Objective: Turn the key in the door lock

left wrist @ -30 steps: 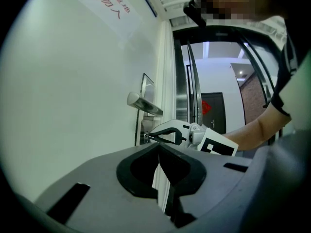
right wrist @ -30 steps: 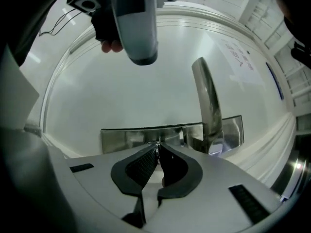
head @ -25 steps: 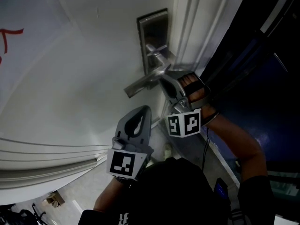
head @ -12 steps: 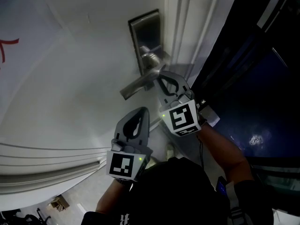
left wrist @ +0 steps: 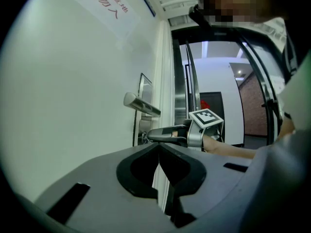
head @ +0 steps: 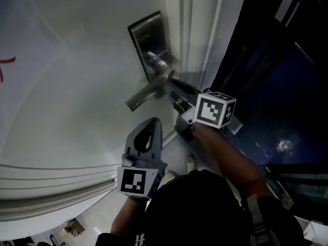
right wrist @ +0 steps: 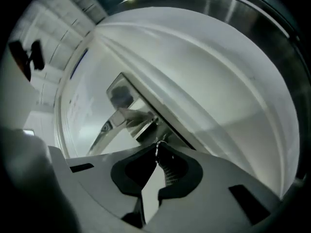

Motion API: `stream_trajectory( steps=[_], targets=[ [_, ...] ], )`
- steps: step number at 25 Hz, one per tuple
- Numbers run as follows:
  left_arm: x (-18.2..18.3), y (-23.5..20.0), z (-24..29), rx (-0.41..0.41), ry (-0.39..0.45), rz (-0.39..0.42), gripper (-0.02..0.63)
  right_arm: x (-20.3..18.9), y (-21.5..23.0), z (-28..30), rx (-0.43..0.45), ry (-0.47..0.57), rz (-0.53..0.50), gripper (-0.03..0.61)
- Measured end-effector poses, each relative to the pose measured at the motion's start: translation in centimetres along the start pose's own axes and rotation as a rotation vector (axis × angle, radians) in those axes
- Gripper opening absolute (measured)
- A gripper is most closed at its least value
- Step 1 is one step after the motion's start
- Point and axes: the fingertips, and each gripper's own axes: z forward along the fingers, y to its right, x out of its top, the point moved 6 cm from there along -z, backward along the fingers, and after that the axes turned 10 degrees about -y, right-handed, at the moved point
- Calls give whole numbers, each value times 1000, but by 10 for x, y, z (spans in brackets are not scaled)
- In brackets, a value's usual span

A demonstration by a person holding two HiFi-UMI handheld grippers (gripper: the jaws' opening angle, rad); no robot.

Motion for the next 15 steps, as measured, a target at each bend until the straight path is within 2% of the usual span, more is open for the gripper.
stream_trajectory(
  steps=[4,6,10,15],
  targets=[
    [0,1,0,-2,-2,10,8,-5,12,-1,107,8,362,23],
    [0,4,0,-1,-4,12,8,-7,15,-2,155,6,483,23],
    [1,6,1,2,-4,13,8,-9,16,1,257,12,636,23],
    [0,10,2,7,-3,14,8,-11,18,2,307,16,722,23]
  ],
)
